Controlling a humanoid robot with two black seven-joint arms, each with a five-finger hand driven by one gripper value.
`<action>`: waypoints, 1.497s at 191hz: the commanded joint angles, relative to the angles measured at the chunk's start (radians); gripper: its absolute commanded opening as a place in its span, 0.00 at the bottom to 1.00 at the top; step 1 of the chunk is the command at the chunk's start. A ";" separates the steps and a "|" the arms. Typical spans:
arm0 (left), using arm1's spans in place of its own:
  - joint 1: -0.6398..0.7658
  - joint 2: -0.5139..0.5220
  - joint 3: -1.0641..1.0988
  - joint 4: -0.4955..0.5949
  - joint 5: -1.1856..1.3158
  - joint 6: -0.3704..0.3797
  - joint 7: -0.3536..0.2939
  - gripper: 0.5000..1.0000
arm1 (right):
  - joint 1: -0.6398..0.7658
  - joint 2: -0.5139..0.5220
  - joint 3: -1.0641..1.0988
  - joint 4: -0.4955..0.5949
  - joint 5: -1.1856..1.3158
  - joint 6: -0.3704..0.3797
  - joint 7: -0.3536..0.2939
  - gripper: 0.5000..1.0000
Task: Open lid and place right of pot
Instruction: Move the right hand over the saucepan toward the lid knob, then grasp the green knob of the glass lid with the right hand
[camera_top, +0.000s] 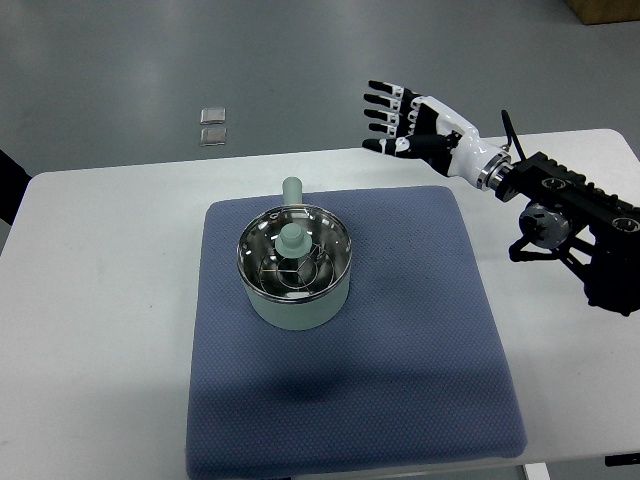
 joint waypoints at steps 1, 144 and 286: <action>0.000 0.000 0.000 -0.004 0.001 0.000 0.000 1.00 | 0.096 -0.047 -0.087 0.032 -0.224 0.058 -0.021 0.86; -0.002 0.000 -0.001 -0.004 0.001 -0.003 0.000 1.00 | 0.608 0.094 -0.625 0.143 -0.638 -0.015 -0.024 0.85; -0.002 0.000 -0.001 -0.003 -0.001 -0.001 0.000 1.00 | 0.556 0.093 -0.641 0.170 -0.709 -0.017 0.001 0.52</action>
